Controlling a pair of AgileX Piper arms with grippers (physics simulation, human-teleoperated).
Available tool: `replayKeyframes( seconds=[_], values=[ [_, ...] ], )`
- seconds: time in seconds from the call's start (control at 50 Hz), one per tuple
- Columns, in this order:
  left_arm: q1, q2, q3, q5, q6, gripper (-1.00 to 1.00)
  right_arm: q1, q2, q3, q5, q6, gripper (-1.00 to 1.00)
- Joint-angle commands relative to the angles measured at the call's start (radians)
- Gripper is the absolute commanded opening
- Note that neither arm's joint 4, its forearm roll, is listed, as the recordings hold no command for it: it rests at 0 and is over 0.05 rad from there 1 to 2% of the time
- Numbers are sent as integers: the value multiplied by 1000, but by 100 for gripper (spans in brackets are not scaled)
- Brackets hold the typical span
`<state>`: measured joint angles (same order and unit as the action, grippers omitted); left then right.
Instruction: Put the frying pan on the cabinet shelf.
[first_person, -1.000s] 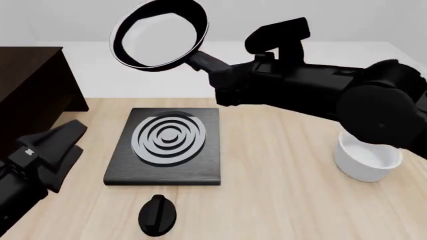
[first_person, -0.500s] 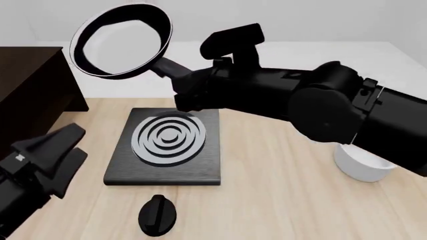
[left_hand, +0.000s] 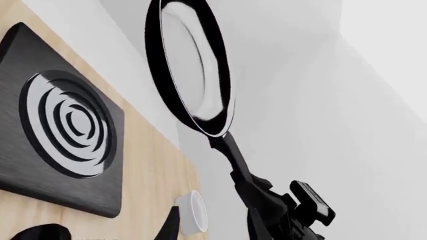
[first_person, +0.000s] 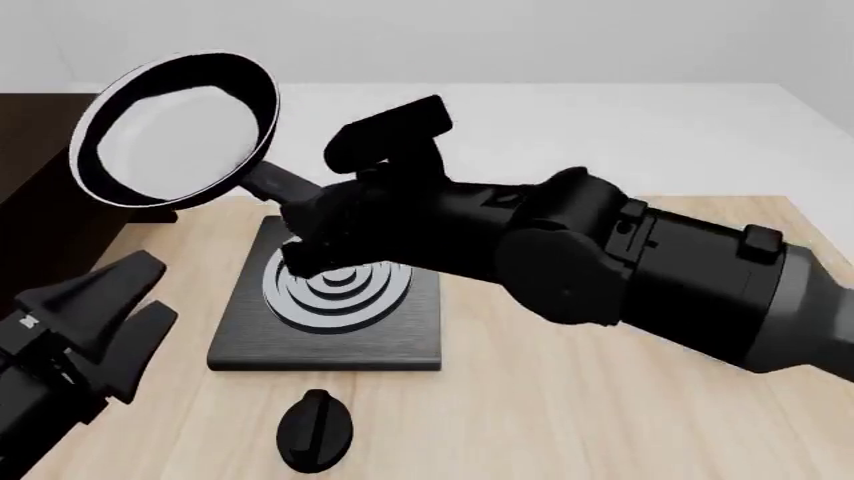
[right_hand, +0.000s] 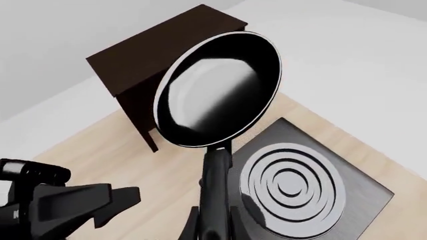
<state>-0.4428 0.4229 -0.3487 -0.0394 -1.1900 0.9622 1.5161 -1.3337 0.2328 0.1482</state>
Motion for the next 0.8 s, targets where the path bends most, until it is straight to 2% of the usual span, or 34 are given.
replayKeyframes(
  seconds=[0.02,0.8],
  values=[
    [-4,-8,11,-11,-30,100,45,4,8,-62,10,-100],
    [-20,0,27,-31,-46,100,147,38,22,-109,33,-100]
  ],
)
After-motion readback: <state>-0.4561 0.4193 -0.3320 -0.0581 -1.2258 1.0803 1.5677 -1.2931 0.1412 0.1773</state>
